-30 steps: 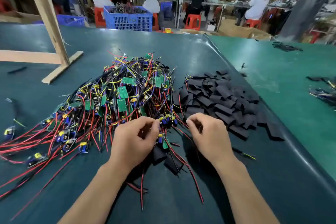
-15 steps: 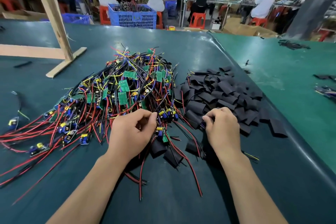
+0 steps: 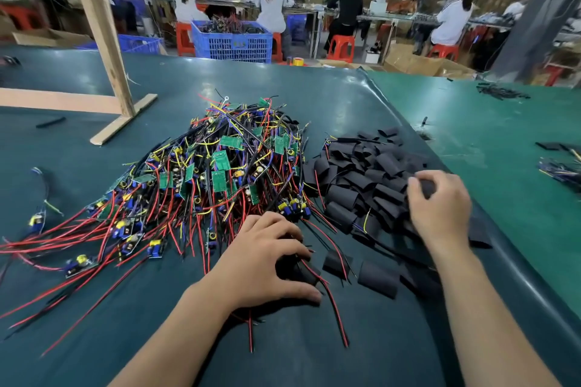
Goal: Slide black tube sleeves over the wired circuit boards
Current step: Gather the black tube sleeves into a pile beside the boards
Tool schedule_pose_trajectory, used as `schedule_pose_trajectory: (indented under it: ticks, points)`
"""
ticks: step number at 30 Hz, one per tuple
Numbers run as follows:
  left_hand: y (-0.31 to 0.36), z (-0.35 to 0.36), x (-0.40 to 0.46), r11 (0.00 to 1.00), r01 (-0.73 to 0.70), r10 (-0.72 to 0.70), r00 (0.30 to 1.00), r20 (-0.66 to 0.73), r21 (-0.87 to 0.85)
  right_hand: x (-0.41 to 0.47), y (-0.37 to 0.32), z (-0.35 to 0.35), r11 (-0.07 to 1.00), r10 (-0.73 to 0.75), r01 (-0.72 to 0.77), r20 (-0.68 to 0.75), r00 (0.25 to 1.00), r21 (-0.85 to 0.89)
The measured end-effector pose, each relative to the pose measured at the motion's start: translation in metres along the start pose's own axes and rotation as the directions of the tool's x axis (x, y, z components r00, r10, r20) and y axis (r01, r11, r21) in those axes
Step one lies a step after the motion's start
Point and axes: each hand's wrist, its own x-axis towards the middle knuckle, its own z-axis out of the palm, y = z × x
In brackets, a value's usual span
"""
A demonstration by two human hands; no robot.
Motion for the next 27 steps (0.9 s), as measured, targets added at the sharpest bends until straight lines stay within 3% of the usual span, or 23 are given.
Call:
schedule_pose_trajectory:
  ticks: [3, 6, 9, 14, 18, 23, 27]
  points:
    - [0.000, 0.004, 0.002, 0.999, 0.032, -0.032, 0.996, -0.080, -0.002, 0.018, 0.026, -0.009, 0.978, 0.166, -0.150, 0.101, 0.981, -0.148]
    - [-0.001, 0.005, 0.005, 0.997, 0.065, -0.062, 0.993, -0.096, 0.028, 0.025, 0.042, -0.006, 0.919, 0.287, -0.209, 0.205, 0.936, -0.334]
    - [-0.001, 0.005, 0.005, 0.995, 0.080, -0.075, 0.993, -0.095, 0.054, 0.032, 0.047, 0.005, 0.907, 0.369, -0.280, 0.271, 0.889, -0.314]
    - [0.001, 0.005, 0.004, 0.992, 0.094, -0.086, 0.991, -0.102, 0.080, 0.038, 0.025, 0.026, 0.975, 0.219, -0.214, 0.415, 0.883, -0.058]
    - [0.006, 0.004, 0.004, 0.984, 0.097, -0.080, 0.990, -0.115, 0.152, 0.039, 0.009, 0.046, 0.982, 0.186, -0.175, 0.463, 0.867, -0.066]
    - [0.013, -0.003, 0.011, 0.987, 0.078, -0.073, 0.997, -0.035, 0.142, 0.038, -0.012, 0.073, 0.993, 0.114, -0.106, 0.509, 0.853, -0.045]
    - [0.030, -0.002, 0.029, 0.988, -0.016, 0.026, 0.998, -0.063, 0.155, 0.031, -0.032, 0.096, 0.999, 0.037, -0.015, 0.500, 0.866, -0.047]
